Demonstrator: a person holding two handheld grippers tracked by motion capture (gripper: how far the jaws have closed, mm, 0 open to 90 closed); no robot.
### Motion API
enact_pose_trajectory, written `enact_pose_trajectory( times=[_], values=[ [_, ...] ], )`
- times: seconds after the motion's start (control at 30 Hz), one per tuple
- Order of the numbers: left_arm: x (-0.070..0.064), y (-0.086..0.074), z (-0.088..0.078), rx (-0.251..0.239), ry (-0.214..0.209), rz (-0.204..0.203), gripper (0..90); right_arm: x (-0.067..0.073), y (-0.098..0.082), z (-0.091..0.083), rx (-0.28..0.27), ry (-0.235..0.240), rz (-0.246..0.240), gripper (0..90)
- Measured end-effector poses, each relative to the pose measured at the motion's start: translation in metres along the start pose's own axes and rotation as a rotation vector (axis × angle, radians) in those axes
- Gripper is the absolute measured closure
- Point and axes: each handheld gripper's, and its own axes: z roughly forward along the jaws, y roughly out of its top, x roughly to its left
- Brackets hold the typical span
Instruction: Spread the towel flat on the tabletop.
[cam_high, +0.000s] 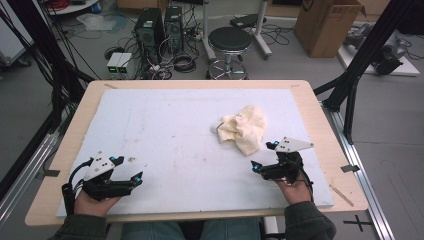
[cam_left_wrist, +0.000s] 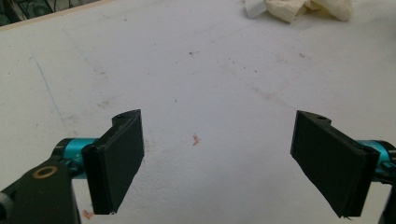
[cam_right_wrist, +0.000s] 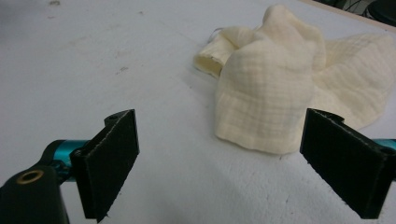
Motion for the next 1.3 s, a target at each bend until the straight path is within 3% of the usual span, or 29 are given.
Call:
enact_pose_trajectory(
  times=[0.47,0.73,0.97,1.3],
  values=[
    [0.001,-0.001,0.002,0.000,0.006,-0.011,17.8,-0.018,0.029,0.005,0.016,-0.010,-0.001,11.0],
    [0.001,-0.001,0.001,-0.006,0.005,-0.009,17.8,-0.030,0.057,0.012,0.047,-0.006,-0.010,11.0],
    [0.002,-0.001,0.001,-0.011,0.006,-0.014,17.8,-0.044,0.080,0.021,0.074,-0.010,0.016,11.3],
    [0.002,0.000,0.001,-0.007,0.009,-0.003,17.8,-0.060,0.089,0.041,0.089,-0.023,0.061,11.3]
  ],
)
